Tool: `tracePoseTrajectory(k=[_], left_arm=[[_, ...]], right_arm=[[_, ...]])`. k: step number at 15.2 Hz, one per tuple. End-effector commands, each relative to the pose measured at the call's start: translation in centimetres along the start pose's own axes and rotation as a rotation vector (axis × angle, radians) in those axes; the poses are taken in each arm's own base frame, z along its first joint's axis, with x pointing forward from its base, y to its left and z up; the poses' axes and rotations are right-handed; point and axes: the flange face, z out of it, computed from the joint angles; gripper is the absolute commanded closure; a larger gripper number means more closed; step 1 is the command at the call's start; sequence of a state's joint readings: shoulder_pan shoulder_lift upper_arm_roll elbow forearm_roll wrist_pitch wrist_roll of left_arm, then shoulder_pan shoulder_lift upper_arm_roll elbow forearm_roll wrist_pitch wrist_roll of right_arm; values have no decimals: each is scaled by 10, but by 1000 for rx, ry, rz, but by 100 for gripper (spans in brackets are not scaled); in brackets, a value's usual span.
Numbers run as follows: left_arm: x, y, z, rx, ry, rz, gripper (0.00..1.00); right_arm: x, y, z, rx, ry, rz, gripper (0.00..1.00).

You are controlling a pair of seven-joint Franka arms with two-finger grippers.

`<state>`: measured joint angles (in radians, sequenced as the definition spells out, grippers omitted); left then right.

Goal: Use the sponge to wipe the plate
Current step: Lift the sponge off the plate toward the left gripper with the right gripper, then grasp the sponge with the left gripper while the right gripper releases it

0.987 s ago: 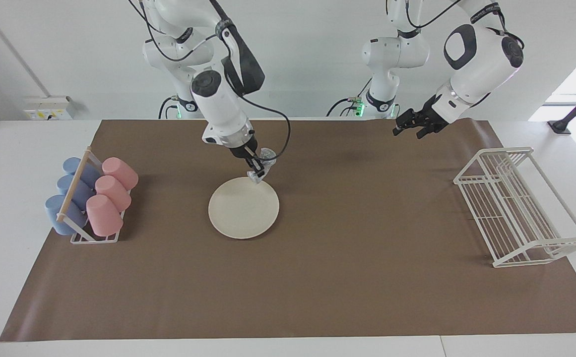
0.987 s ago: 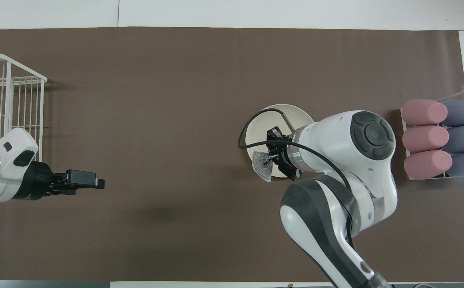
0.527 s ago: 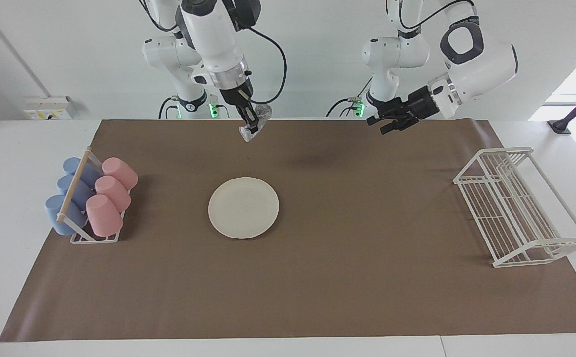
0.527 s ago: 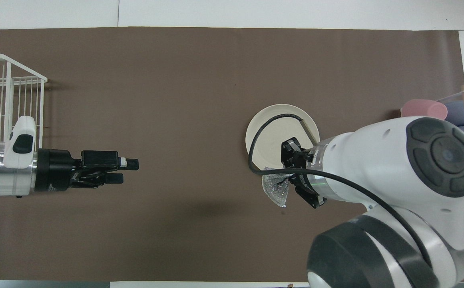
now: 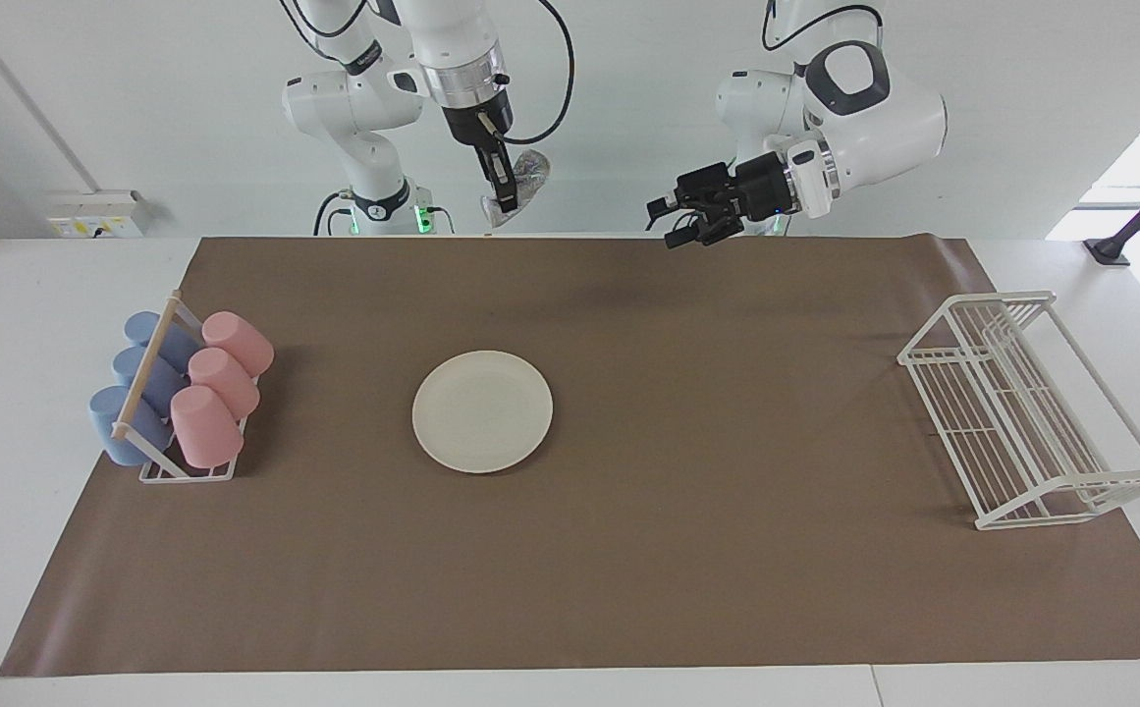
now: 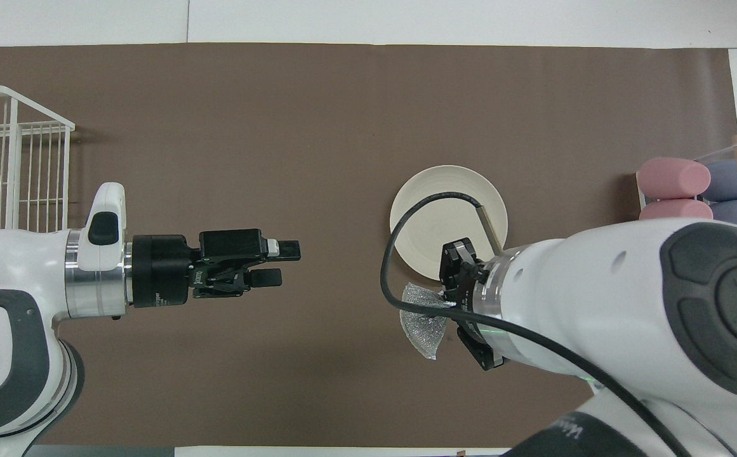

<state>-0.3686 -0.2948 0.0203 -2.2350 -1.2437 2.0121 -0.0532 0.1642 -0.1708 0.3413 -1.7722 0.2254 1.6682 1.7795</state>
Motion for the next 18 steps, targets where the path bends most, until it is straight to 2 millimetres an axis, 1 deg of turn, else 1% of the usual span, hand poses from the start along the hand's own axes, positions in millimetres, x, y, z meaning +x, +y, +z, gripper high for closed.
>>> tracePoseTrajectory(k=[1, 4, 5, 7, 9, 10, 11, 12, 13, 15, 16, 18], left_arm=[[-21, 34, 17, -11, 35, -18, 0], [-48, 56, 52, 10, 86, -50, 0], [-58, 65, 58, 14, 80, -60, 0], [-68, 69, 68, 28, 65, -60, 0], [-70, 72, 69, 34, 66, -38, 0], [-70, 70, 69, 76, 83, 18, 8], [-66, 69, 66, 123, 117, 114, 11], [-64, 67, 66, 126, 134, 174, 11], [-62, 70, 65, 121, 153, 213, 10], [-60, 77, 64, 108, 181, 240, 10], [-63, 78, 67, 108, 174, 246, 10], [-78, 81, 82, 105, 148, 255, 10]], right_arm=[[-8, -6, 3, 22, 8, 21, 100], [-8, -16, 6, 55, -3, 45, 100], [-7, -16, 7, 53, 1, 43, 100], [-7, -15, 8, 51, 12, 40, 100], [-7, -15, 8, 51, 13, 36, 100], [-6, -16, 8, 53, 14, 37, 100], [-6, -16, 7, 53, 14, 37, 100], [-6, -15, 8, 53, 14, 35, 100], [-6, -15, 8, 51, 14, 35, 100], [-6, -15, 8, 50, 14, 36, 100], [-6, -15, 8, 50, 14, 36, 100], [-6, -15, 8, 50, 14, 36, 100]])
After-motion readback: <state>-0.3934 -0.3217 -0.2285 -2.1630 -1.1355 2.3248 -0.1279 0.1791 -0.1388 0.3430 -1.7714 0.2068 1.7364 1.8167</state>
